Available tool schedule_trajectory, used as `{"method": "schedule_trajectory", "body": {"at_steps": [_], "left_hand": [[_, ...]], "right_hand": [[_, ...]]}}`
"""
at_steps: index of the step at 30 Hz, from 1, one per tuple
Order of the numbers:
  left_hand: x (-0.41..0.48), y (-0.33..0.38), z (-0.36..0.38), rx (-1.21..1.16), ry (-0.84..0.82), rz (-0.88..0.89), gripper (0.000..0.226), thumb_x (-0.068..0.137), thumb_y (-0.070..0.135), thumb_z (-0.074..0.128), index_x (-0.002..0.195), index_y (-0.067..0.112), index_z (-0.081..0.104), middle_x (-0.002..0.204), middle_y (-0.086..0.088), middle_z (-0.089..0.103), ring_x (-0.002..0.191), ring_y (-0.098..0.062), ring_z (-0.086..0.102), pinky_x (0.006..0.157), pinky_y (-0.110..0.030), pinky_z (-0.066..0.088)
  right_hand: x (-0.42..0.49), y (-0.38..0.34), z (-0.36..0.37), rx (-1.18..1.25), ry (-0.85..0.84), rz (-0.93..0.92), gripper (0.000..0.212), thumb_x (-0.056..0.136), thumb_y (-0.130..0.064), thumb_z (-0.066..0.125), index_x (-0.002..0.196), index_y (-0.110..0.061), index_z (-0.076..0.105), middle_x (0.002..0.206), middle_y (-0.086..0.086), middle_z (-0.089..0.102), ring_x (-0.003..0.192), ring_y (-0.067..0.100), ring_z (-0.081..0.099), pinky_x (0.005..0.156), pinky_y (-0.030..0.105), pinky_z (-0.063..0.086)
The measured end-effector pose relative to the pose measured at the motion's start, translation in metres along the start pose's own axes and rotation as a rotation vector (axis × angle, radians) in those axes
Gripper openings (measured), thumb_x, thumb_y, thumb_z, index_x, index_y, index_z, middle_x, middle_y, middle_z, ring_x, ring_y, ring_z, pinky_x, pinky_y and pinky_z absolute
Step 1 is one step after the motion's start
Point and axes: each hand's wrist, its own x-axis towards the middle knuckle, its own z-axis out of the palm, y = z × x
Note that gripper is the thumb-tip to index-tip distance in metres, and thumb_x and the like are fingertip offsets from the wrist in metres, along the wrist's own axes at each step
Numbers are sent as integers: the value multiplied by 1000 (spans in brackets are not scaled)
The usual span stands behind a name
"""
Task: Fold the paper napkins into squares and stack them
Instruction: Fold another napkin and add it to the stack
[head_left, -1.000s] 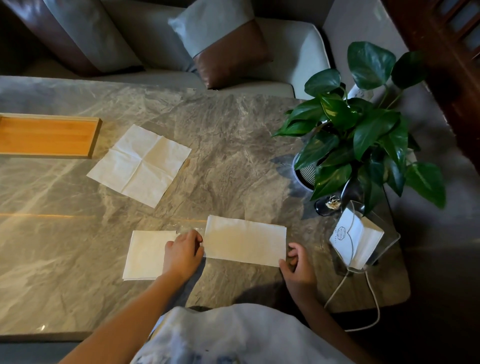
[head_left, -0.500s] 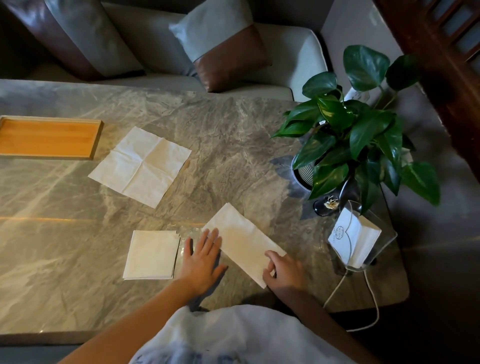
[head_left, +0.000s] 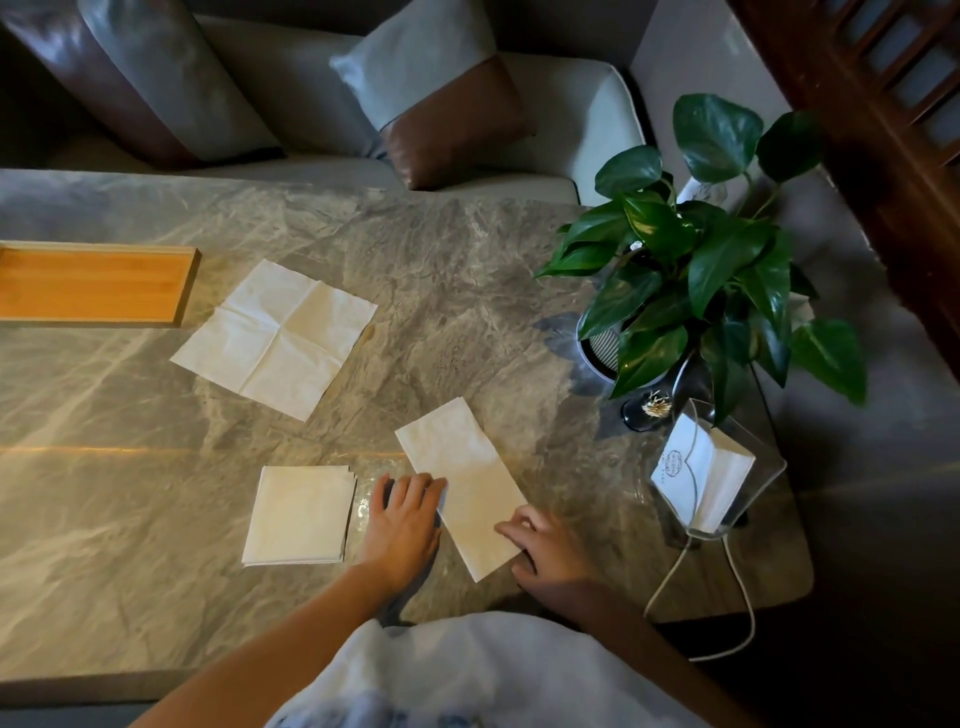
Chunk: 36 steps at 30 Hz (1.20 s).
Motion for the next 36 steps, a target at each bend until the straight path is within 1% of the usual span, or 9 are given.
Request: {"method": "schedule_trajectory", "body": {"at_steps": [3,10,16,19,23,26,32,34,36], "left_hand": [[-1,-2,7,-56,25,-12,50,87,38,55,133,19,48,126,-4,57,117,-28,53,109,-55,27],[-1,-3,5,-67,-39,17,57,90,42,46,142,19,36,141,-4,44,131,-28,39,115,-59,12],[-3,-3,6,-179,-6,110,57,82,33,60,135,17,45,140,-4,48,129,-27,45,109,-44,31],[-2,-7,6,-244,7,98,56,82,34,60,134,19,46,139,-3,49,128,-25,44,109,-41,29],[-2,-7,3,-332,55,103,39,85,36,59,121,22,56,127,0,56,115,-23,51,96,-39,39],[-1,-7,1,-438,49,42,18,86,22,60,104,19,63,114,0,60,103,-24,54,83,-35,42],[-3,-11,-2,-593,-20,-57,16,94,22,48,99,16,62,99,-7,63,90,-25,59,77,-39,49],[-5,-10,-2,-604,-34,-53,17,95,26,47,100,19,61,97,-5,64,88,-23,60,74,-35,48],[-6,-8,-2,-609,-46,-59,17,96,29,46,100,20,60,94,-4,65,84,-22,61,69,-31,45]], "right_hand": [[1,-4,3,-13,-47,2,52,83,-18,58,132,-31,46,129,-4,48,121,16,40,99,37,37],[3,-3,11,-80,-28,2,25,83,-21,61,105,-30,52,96,-12,45,105,16,44,89,33,35],[1,-6,7,-69,26,-2,9,89,-25,57,95,-20,61,108,0,55,109,19,46,89,32,37],[-1,-13,1,6,141,-64,6,88,-23,56,90,-18,59,103,0,56,102,20,49,84,35,41],[-4,-26,-7,78,291,-147,4,84,-21,56,85,-18,57,93,-2,56,91,16,49,76,33,44],[-1,-30,-8,155,358,-166,8,77,-23,60,82,-18,56,87,-4,55,85,12,47,70,24,35],[-1,-12,11,359,274,11,46,77,-20,72,120,-11,57,114,-4,49,97,5,44,84,18,36],[0,-8,16,421,314,74,37,79,-11,72,115,-8,61,106,-9,48,82,0,43,75,13,36],[2,-5,17,451,325,91,15,80,-7,71,94,-8,66,90,-15,47,71,-5,40,64,7,33]]}}
